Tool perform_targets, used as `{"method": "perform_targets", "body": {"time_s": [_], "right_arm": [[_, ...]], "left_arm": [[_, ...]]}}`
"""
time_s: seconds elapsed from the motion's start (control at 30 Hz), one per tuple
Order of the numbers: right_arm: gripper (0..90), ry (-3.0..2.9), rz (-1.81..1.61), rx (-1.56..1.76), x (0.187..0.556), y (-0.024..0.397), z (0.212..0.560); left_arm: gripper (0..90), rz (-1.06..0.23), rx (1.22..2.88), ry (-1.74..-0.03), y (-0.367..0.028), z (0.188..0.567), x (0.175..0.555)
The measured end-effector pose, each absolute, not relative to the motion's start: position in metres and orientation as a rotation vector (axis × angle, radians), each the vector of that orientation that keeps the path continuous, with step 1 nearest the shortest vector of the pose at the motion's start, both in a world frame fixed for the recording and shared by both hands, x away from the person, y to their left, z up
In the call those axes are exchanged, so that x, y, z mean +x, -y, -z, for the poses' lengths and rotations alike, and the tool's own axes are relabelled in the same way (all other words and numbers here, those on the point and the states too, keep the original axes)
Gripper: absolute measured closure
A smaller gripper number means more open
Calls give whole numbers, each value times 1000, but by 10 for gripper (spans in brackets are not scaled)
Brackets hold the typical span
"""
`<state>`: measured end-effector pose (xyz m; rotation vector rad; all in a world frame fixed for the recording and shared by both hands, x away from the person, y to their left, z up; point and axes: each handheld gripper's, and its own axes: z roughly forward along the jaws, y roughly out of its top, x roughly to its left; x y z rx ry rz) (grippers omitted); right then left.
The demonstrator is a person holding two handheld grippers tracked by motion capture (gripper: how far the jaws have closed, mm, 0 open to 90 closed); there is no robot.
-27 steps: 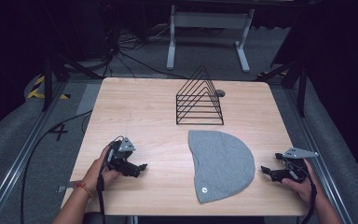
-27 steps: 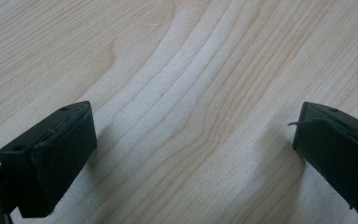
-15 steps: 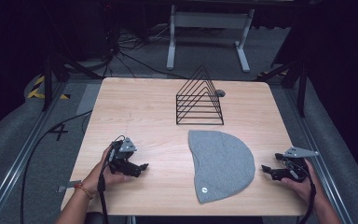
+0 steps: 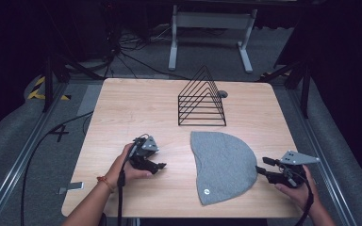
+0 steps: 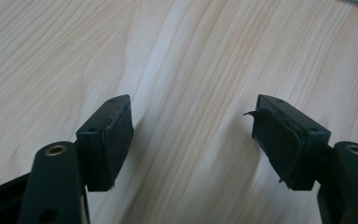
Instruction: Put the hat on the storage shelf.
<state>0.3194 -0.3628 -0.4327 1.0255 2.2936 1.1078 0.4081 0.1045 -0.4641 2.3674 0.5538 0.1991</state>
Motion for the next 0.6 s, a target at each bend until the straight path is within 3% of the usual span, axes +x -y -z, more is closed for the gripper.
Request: {"method": "perform_targets", "body": {"time_s": [0.4, 0.6], "right_arm": [[694, -2451, -1157, 819, 309, 316, 441], [738, -2515, -1134, 730, 303, 301, 445]], "left_arm": [[381, -178, 2357, -419, -30, 460, 437], [389, -207, 2334, -408, -3, 459, 449]]}}
